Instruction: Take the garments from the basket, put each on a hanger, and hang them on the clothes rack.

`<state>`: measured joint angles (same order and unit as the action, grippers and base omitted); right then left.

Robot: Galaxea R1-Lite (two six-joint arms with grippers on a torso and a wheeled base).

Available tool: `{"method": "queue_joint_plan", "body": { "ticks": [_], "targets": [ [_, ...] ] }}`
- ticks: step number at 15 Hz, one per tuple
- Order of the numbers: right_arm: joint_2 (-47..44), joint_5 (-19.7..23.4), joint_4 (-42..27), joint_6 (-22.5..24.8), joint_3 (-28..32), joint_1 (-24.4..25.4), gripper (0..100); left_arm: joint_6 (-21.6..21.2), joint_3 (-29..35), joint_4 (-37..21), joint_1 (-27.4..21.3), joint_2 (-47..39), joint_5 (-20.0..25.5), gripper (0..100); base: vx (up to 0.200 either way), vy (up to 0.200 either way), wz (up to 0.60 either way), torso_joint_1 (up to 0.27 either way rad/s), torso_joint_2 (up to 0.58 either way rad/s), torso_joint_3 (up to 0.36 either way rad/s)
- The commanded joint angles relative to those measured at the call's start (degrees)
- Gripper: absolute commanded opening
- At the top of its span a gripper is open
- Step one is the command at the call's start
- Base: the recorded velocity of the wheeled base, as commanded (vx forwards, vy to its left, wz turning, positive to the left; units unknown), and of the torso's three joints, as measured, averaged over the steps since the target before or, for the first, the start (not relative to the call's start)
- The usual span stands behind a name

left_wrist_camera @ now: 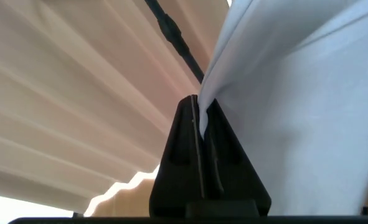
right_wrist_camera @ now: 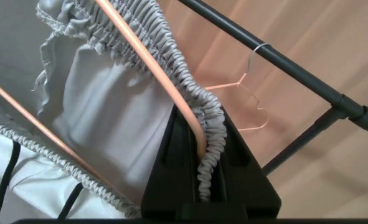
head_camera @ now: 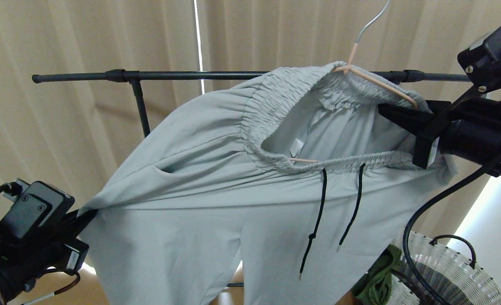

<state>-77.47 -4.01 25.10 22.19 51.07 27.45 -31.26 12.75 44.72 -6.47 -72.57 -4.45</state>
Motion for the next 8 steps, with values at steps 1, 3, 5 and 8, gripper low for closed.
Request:
{"method": "queue_joint_plan", "body": {
  "ticks": [1, 3, 5, 8],
  "targets": [
    [-0.1, 0.0, 0.0, 0.0, 0.0, 0.1, 0, -0.2, 0.2, 0.0, 0.0, 0.1, 0.0, 0, 0.0, 0.0, 0.0, 0.0, 0.0, 0.0],
    [-0.3, 0.0, -0.1, 0.0, 0.0, 0.3, 0, 0.0, 0.3, 0.0, -0.1, 0.3, 0.1, 100, 0.0, 0.0, 0.0, 0.0, 0.0, 0.0],
    [-0.6, -0.2, -0.2, 0.0, 0.3, 0.3, 0, 0.1, 1.0, 0.0, -0.3, 0.4, 0.2, 100, 0.0, 0.0, 0.0, 0.0, 0.0, 0.0],
    [0.1, -4.6, -10.0, 0.1, 3.1, 0.2, 0, 2.7, 3.4, -0.2, -2.7, 3.0, 0.3, 100, 0.0, 0.0, 0.0, 0.0, 0.0, 0.0]
  ]
}}
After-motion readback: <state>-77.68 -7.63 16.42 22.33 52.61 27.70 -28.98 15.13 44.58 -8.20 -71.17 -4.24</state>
